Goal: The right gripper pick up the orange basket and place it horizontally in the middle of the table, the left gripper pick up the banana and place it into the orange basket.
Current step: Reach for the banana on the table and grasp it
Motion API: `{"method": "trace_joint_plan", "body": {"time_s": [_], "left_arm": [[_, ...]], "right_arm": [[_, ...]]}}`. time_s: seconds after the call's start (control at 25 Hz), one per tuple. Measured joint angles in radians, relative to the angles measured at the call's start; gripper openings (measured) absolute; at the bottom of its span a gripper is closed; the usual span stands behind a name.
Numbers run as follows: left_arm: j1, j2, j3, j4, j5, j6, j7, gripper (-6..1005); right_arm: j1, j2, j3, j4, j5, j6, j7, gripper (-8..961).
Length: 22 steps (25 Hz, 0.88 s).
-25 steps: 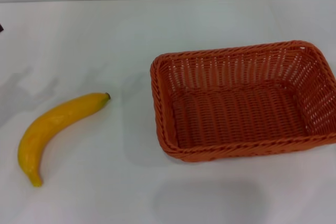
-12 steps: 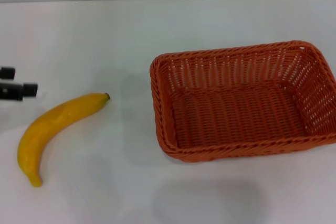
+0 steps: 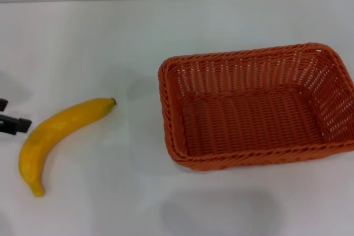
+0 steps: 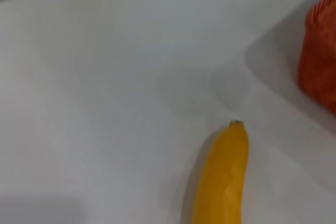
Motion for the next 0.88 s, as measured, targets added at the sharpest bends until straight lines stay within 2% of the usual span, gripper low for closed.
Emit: {"method": "trace_joint_plan", "body": {"time_s": [0.32, 0.6, 0.88], "left_arm": [[0.005, -0.037, 0.004, 0.096, 0.045, 0.105, 0.068, 891], [-0.001, -0.047, 0.005, 0.229, 0.048, 0.212, 0.122, 890], [-0.012, -0.051, 0.004, 0.292, 0.049, 0.274, 0.156, 890]], "right_arm": [[0.005, 0.001, -0.006, 0.026, 0.01, 0.004, 0.001, 786], [0.018, 0.002, -0.011, 0.054, 0.01, 0.006, 0.005, 786], [0.022, 0.003, -0.026, 0.07, 0.01, 0.006, 0.009, 786]]}}
